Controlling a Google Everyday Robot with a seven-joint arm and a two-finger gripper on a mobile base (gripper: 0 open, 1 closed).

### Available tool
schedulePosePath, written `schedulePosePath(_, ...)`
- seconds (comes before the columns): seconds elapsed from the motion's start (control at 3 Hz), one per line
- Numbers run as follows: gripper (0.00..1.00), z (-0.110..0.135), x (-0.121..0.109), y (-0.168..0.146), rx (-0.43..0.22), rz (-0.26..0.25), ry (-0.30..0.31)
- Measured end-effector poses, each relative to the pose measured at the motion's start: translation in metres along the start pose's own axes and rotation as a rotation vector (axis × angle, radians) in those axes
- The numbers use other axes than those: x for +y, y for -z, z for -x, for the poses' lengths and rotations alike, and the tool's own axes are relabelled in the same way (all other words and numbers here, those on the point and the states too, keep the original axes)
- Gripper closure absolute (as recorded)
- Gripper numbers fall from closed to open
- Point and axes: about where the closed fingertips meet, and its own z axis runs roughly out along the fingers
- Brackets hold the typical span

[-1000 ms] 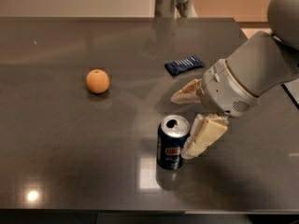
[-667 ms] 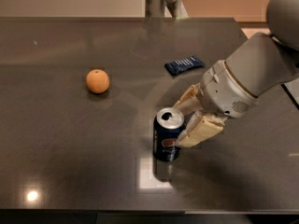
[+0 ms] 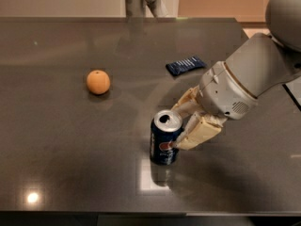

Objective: Move pepsi can near rxbar blueberry

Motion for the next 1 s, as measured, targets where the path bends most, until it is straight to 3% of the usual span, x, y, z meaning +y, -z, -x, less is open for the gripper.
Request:
schedulePosePath(0.33,1.00,-0.001,-0.019,0.010,-0.003,-0.036,-0.023)
schedulePosePath(0.67,1.00,-0.005,-0.056,0.030,0.001,-0.110,-0.064)
schedulePosePath(1.0,1.00,-0.015,-0.107,0.053,0.016,-0.197,-0.120)
